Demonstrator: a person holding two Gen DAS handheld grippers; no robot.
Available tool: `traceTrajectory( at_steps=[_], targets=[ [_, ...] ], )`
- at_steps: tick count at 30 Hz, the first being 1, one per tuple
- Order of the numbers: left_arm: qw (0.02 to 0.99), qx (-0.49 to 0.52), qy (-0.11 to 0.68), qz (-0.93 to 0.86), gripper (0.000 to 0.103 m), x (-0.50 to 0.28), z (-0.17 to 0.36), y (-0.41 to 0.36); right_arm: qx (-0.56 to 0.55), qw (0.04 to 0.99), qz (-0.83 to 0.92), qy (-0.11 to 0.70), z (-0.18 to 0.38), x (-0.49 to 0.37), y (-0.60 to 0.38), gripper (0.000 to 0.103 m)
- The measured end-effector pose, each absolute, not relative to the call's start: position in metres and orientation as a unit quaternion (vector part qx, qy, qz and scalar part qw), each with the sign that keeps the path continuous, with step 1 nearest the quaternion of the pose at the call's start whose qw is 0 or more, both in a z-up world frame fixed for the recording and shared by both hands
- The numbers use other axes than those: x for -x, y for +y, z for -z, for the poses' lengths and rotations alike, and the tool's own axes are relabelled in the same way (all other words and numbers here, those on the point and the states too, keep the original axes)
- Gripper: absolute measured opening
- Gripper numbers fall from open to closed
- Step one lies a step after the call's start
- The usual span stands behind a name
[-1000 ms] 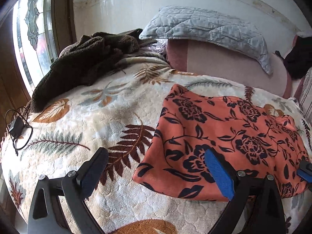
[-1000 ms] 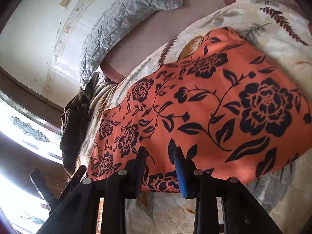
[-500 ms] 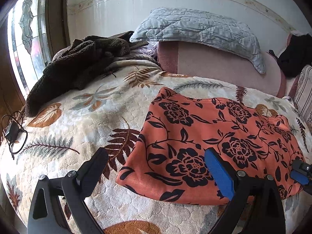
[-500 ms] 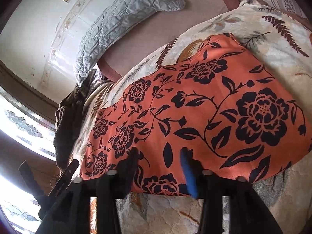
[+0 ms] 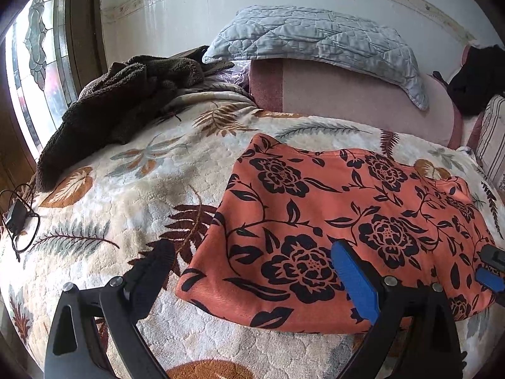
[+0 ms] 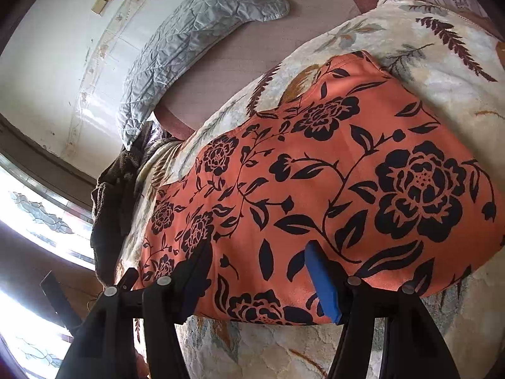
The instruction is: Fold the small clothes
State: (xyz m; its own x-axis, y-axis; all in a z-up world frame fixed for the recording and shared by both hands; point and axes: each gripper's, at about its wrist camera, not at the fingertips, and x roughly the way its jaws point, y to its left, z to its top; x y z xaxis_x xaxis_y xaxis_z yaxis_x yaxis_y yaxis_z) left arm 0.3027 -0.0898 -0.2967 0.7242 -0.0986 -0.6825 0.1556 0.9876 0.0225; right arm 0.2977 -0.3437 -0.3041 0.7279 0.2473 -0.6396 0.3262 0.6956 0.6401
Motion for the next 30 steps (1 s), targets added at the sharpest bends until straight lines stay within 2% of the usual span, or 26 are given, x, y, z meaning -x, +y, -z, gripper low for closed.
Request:
traceTrajectory(
  at_steps=[3, 6, 9, 13, 18, 20, 22, 25, 30],
  targets=[
    [0.923, -0.043, 0.376, 0.07, 0.099, -0.306, 0.304, -0.092, -0.399, 0.839, 0.019, 0.37, 0.308, -0.299, -0.343, 0.062],
    [0.914, -0.049, 0.397, 0.071, 0.099, -0.312, 0.317, -0.093, -0.399, 0.838, 0.026, 0.371, 0.31, -0.301, -0.343, 0.049],
    [0.898, -0.072, 0.43, 0.062, 0.099, -0.321, 0.339, -0.093, -0.408, 0.827, 0.039, 0.386, 0.32, -0.305, -0.346, 0.048],
    [0.894, -0.073, 0.436, 0.075, 0.099, -0.321, 0.342, -0.09, -0.411, 0.816, 0.047, 0.403, 0.332, -0.307, -0.349, 0.04],
    [0.899, -0.059, 0.426, 0.084, 0.099, -0.314, 0.327, -0.083, -0.439, 0.819, 0.023, 0.368, 0.323, -0.29, -0.361, 0.04],
    [0.896, -0.043, 0.432, 0.091, 0.099, -0.31, 0.323, -0.077, -0.45, 0.816, 0.023, 0.363, 0.32, -0.278, -0.368, 0.043],
    [0.891, -0.015, 0.444, 0.097, 0.099, -0.306, 0.322, -0.066, -0.479, 0.804, 0.023, 0.352, 0.32, -0.262, -0.378, 0.053],
    [0.874, 0.034, 0.473, 0.105, 0.099, -0.303, 0.326, -0.049, -0.517, 0.786, 0.029, 0.337, 0.323, -0.238, -0.394, 0.061],
    [0.846, 0.105, 0.513, 0.101, 0.099, -0.301, 0.336, -0.035, -0.529, 0.775, 0.059, 0.341, 0.331, -0.216, -0.414, 0.061]
  ],
)
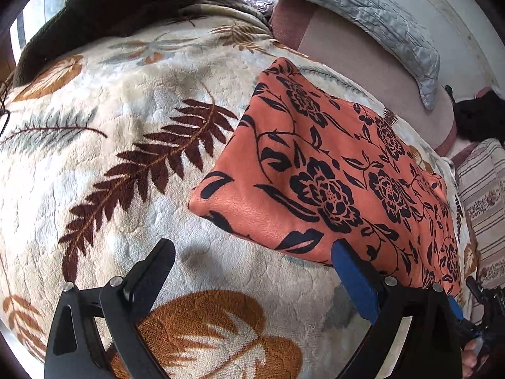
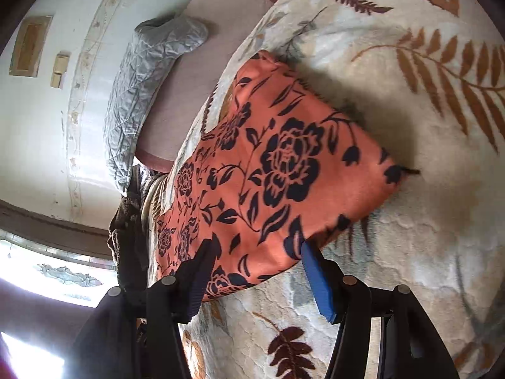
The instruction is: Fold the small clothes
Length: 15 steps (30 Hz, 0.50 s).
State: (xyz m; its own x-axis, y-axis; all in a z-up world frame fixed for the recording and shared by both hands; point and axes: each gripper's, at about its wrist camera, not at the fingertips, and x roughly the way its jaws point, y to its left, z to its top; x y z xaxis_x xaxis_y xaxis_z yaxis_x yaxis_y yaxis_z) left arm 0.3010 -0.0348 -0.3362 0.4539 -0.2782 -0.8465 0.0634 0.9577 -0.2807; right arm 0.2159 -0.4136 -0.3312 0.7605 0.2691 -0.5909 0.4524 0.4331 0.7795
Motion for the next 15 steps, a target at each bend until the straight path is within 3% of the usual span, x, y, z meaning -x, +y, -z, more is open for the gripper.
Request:
traceTrajectory(
  at_steps=[15],
  targets=[
    [0.902, 0.022, 0.43, 0.032, 0.099, -0.316, 0.315, -0.052, -0.473, 0.826, 0.076, 0.296, 0.301, -0.24, -0.412, 0.061]
  ],
)
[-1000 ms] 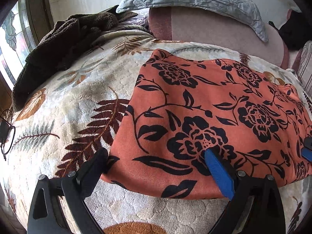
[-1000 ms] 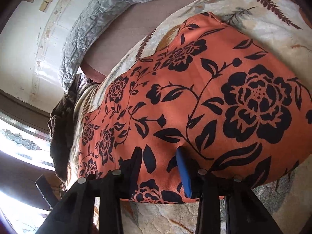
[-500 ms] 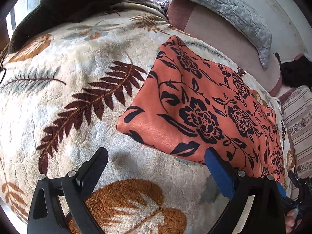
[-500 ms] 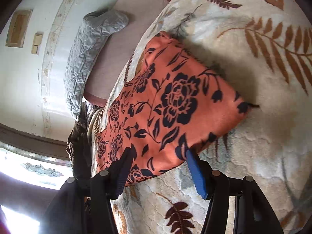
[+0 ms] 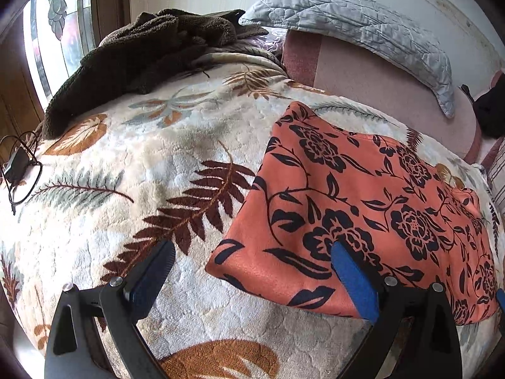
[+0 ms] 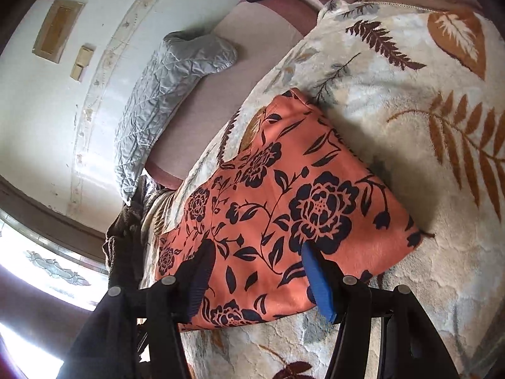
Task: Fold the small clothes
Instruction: 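Press both grippers along the garment's folded edge to flatten it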
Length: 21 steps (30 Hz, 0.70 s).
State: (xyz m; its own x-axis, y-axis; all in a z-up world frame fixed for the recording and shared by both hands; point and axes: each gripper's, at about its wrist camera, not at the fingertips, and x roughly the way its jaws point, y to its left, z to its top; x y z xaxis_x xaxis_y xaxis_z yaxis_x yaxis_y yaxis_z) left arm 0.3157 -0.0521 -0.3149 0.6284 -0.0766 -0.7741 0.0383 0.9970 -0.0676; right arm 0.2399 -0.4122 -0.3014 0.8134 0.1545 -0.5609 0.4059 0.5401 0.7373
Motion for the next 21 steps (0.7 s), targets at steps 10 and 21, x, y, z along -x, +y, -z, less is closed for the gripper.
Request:
traceTrajectory(
  at_steps=[10, 21],
  targets=[
    [0.907, 0.01, 0.42, 0.027, 0.099, -0.319, 0.313, -0.057, -0.479, 0.801, 0.125, 0.336, 0.326, -0.274, -0.417, 0.059],
    [0.91, -0.002, 0.414, 0.015, 0.099, -0.325, 0.312, -0.053, -0.409, 0.848, 0.105, 0.32, 0.297, -0.303, -0.407, 0.06]
  ],
)
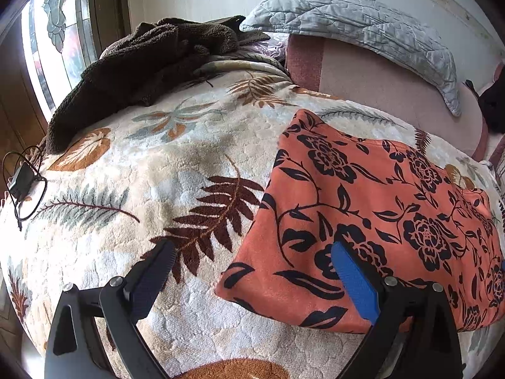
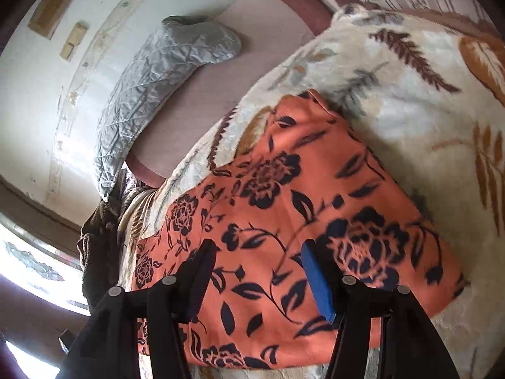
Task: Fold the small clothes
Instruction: 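Press both grippers along the garment's folded edge to flatten it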
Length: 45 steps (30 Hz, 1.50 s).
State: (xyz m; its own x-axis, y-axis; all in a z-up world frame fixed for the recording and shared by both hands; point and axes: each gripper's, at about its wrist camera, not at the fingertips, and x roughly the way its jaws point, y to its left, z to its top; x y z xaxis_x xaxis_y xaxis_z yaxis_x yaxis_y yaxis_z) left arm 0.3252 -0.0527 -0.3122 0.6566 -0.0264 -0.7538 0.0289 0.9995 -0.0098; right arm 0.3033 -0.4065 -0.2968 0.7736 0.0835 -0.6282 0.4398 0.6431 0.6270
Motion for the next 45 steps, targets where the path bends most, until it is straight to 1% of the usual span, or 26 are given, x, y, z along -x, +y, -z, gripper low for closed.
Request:
traceTrajectory(
  at_steps=[2, 5, 8, 10, 11, 14, 15, 17, 20, 23, 26, 29, 30, 31, 32, 33, 36, 39, 42, 45],
  targets=[
    [0.918, -0.004, 0.396, 0.007, 0.099, -0.327, 0.305, -0.048, -0.399, 0.857, 0.112, 0.307, 0.291, -0.317, -0.417, 0.06],
    [0.927, -0.017, 0.375, -0.006, 0.099, -0.334, 0.302, -0.045, -0.427, 0.847, 0.113, 0.297, 0.294, -0.336, -0.446, 0.06],
    [0.914, -0.044, 0.402, 0.004, 0.099, -0.346, 0.317, -0.051, -0.445, 0.837, 0.108, 0.298, 0.303, -0.358, -0.471, 0.06],
    [0.896, -0.078, 0.436, 0.003, 0.099, -0.354, 0.335, -0.058, -0.451, 0.828, 0.116, 0.312, 0.317, -0.373, -0.486, 0.06],
    [0.892, -0.088, 0.444, 0.008, 0.1, -0.356, 0.342, -0.06, -0.453, 0.822, 0.13, 0.321, 0.325, -0.379, -0.494, 0.059],
    [0.899, -0.094, 0.428, 0.011, 0.101, -0.352, 0.339, -0.06, -0.466, 0.808, 0.16, 0.323, 0.344, -0.382, -0.511, 0.057],
    [0.899, -0.103, 0.425, 0.011, 0.101, -0.351, 0.337, -0.061, -0.471, 0.807, 0.156, 0.32, 0.343, -0.381, -0.512, 0.057],
    [0.904, -0.105, 0.414, 0.007, 0.101, -0.348, 0.331, -0.061, -0.468, 0.815, 0.145, 0.311, 0.33, -0.38, -0.507, 0.06],
    [0.914, -0.093, 0.394, 0.009, 0.101, -0.341, 0.317, -0.058, -0.452, 0.835, 0.108, 0.294, 0.303, -0.38, -0.483, 0.06],
    [0.912, -0.08, 0.401, 0.015, 0.101, -0.341, 0.313, -0.054, -0.438, 0.847, 0.052, 0.297, 0.282, -0.393, -0.447, 0.06],
    [0.905, -0.09, 0.417, -0.001, 0.101, -0.348, 0.32, -0.051, -0.412, 0.852, 0.002, 0.325, 0.274, -0.419, -0.394, 0.06],
    [0.898, -0.067, 0.434, 0.004, 0.101, -0.353, 0.323, -0.043, -0.346, 0.858, -0.054, 0.376, 0.274, -0.466, -0.319, 0.058],
    [0.898, -0.068, 0.434, -0.001, 0.101, -0.352, 0.324, -0.041, -0.333, 0.855, -0.075, 0.39, 0.278, -0.482, -0.295, 0.054],
    [0.899, -0.074, 0.433, -0.003, 0.101, -0.352, 0.326, -0.04, -0.319, 0.85, -0.094, 0.409, 0.285, -0.499, -0.273, 0.044],
    [0.898, -0.08, 0.433, -0.003, 0.101, -0.353, 0.329, -0.04, -0.301, 0.843, -0.104, 0.434, 0.293, -0.518, -0.252, 0.039],
    [0.897, -0.081, 0.435, -0.003, 0.101, -0.354, 0.331, -0.039, -0.291, 0.836, -0.104, 0.454, 0.303, -0.535, -0.236, 0.037],
    [0.896, -0.078, 0.437, 0.006, 0.101, -0.356, 0.335, -0.037, -0.286, 0.814, -0.095, 0.497, 0.335, -0.572, -0.208, 0.036],
    [0.894, -0.068, 0.443, 0.013, 0.101, -0.358, 0.335, -0.035, -0.294, 0.821, -0.077, 0.484, 0.334, -0.58, -0.203, 0.036],
    [0.895, -0.059, 0.443, 0.014, 0.101, -0.358, 0.331, -0.033, -0.328, 0.818, -0.098, 0.462, 0.315, -0.56, -0.21, 0.037],
    [0.903, -0.055, 0.425, 0.018, 0.101, -0.351, 0.32, -0.033, -0.289, 0.842, -0.093, 0.447, 0.282, -0.52, -0.218, 0.037]
  ],
)
